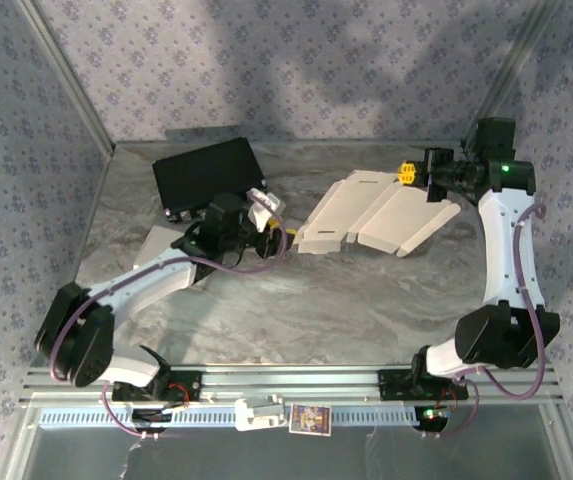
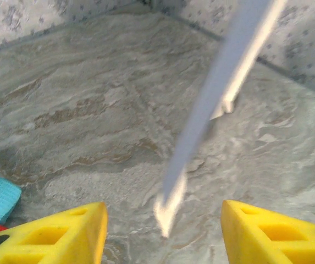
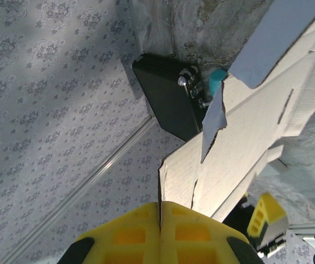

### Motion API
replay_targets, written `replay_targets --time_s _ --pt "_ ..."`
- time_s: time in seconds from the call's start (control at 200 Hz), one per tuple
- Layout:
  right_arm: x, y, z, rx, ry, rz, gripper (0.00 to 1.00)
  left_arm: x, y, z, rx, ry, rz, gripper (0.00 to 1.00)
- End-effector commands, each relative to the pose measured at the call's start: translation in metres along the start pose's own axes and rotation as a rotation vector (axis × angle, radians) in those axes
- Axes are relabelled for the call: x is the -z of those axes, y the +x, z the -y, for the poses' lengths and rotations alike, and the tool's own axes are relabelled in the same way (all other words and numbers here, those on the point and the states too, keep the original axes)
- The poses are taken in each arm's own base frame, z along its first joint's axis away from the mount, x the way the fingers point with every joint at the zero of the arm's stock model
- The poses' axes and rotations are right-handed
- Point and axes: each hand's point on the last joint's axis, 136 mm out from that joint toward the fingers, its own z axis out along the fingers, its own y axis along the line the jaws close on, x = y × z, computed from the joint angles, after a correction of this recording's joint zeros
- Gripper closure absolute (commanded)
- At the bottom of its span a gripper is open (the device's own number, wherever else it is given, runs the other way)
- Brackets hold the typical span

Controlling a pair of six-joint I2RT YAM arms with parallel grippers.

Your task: Fold the paper box

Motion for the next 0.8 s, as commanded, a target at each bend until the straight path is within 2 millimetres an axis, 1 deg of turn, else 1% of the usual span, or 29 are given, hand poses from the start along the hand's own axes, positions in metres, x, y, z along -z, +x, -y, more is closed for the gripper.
replay_targets --time_s 0.0,0.1,0.225,0.245,0.27,0.335,0.41,0.445,0.48,0.535,0.71,0.795 --pt "0.003 0.005 -0.009 -0.005 -0.019 -0.024 1.0 0.003 0.014 0.02 -0.006 0.083 -0.047 0.43" --pt "0.003 0.007 -0.007 -0.008 -0.013 -0.035 1.0 -0.004 0.023 0.013 -0.032 0.059 -0.07 0.42" --pt "0.002 0.008 -0.003 -0.012 -0.007 -0.044 1.0 -0.02 0.022 0.001 -0.032 0.044 -0.078 0.42" --pt "0.002 0.008 -0.003 -0.013 -0.006 -0.045 1.0 -0.023 0.02 0.0 -0.037 0.041 -0.074 0.42" --pt "0.003 0.008 -0.003 -0.012 -0.007 -0.044 1.0 -0.027 0.022 -0.002 -0.036 0.036 -0.079 0.42" --pt "0.003 0.008 -0.004 -0.016 -0.008 -0.048 1.0 -0.035 0.023 -0.017 -0.045 -0.028 -0.084 0.42" --pt "0.004 0.008 -0.004 -0.016 -0.011 -0.049 1.0 -0.037 0.02 -0.034 -0.049 -0.093 -0.065 0.42" --pt "0.004 0.008 -0.004 -0.018 -0.011 -0.049 1.0 -0.036 0.017 -0.04 -0.046 -0.111 -0.053 0.42" --pt "0.003 0.008 -0.004 -0.019 -0.01 -0.049 1.0 -0.036 0.016 -0.042 -0.047 -0.122 -0.047 0.41" --pt "0.004 0.009 -0.004 -0.019 -0.01 -0.05 1.0 -0.036 0.016 -0.039 -0.044 -0.101 -0.045 0.41" --pt "0.003 0.011 -0.003 -0.02 -0.016 -0.057 1.0 -0.048 0.022 -0.001 -0.033 0.066 -0.068 0.41" --pt "0.003 0.011 -0.001 -0.026 -0.015 -0.059 1.0 -0.051 0.023 0.008 -0.041 0.084 -0.081 0.42"
